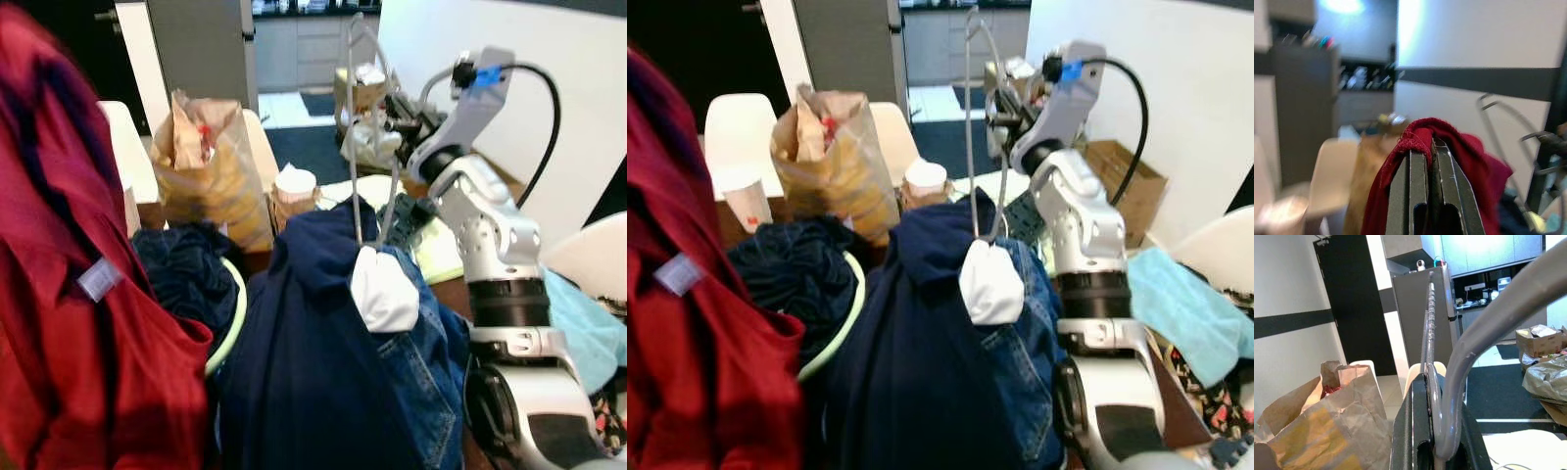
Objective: Hang hanger
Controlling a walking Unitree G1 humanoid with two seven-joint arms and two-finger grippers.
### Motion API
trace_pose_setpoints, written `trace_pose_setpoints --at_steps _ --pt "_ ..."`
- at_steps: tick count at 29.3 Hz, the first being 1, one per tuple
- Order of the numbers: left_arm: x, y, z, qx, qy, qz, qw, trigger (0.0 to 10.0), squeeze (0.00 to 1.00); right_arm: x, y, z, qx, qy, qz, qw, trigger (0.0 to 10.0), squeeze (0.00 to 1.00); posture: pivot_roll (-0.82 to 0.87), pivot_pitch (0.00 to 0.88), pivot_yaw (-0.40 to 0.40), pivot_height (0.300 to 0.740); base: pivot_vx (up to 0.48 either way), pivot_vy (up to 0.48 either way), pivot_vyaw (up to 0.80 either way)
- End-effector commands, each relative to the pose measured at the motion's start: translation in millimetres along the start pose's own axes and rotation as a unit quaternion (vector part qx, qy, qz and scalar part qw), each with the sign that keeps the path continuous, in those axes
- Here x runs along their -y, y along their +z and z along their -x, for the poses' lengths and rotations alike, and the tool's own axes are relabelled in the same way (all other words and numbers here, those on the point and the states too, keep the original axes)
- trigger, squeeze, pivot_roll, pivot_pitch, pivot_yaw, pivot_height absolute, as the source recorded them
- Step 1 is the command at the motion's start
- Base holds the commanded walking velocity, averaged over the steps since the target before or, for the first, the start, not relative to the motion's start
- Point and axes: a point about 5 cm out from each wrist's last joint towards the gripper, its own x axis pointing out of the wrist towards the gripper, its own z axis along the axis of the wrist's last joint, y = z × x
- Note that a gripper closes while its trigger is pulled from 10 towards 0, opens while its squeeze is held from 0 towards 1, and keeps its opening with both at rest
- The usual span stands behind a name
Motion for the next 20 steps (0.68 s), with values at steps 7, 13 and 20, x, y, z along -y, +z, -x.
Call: trace_pose_setpoints --at_steps 7,13,20 --pt "-38.4 -76 62.7 -0.183 0.105 0.032 0.977 10.0 0.00 1.7 -2 0.5 -0.006 -0.002 0.002 1.000 10.0 0.00 0.03 0.000 -0.014 0.736 0.000 0.000 0.00" --pt "-60.8 -133 122.5 -0.349 0.205 -0.015 0.914 10.0 0.00 2.2 -3 0.9 -0.013 -0.001 0.007 1.000 10.0 0.00 0.02 0.000 -0.020 0.736 0.000 0.000 0.00" --pt "-66.2 -129 122.6 -0.330 0.235 -0.032 0.914 10.0 0.00 2.5 -4 0.8 -0.016 0.000 0.008 1.000 10.0 0.00 0.02 0.000 -0.024 0.736 0.000 0.000 0.00"
